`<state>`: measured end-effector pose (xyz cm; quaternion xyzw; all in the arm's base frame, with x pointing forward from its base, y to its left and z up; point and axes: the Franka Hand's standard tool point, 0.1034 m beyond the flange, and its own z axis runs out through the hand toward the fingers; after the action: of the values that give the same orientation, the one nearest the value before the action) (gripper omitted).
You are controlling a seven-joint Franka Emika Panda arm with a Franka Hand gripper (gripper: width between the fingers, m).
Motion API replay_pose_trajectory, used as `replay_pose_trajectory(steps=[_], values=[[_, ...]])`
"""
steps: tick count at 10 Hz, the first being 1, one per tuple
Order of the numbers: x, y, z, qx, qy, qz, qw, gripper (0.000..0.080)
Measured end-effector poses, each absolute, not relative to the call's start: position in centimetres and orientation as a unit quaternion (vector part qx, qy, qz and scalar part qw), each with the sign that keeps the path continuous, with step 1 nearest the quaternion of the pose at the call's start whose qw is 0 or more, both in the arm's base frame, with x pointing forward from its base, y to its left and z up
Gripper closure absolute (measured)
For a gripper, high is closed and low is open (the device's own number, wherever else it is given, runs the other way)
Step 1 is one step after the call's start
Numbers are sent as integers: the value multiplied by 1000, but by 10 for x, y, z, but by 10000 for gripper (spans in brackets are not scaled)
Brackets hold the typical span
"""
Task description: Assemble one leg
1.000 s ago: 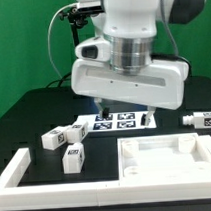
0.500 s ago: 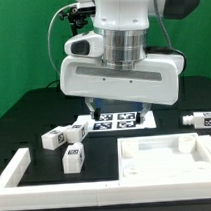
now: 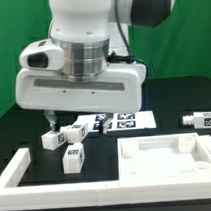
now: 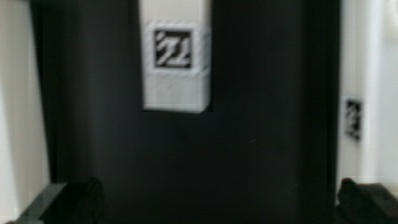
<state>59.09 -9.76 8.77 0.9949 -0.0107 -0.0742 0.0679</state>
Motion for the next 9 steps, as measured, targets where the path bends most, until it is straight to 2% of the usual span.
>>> replay_pose_trajectory(steps=[2, 4, 7, 8, 9], values=[[588, -113, 84, 983, -31, -168, 60, 151], [584, -114, 83, 973, -38, -222, 59, 151], [569, -126, 79, 930, -84, -351, 65, 151], [573, -128, 72, 916, -95, -384, 66, 151], [590, -124, 66, 923, -104, -364, 74, 151]])
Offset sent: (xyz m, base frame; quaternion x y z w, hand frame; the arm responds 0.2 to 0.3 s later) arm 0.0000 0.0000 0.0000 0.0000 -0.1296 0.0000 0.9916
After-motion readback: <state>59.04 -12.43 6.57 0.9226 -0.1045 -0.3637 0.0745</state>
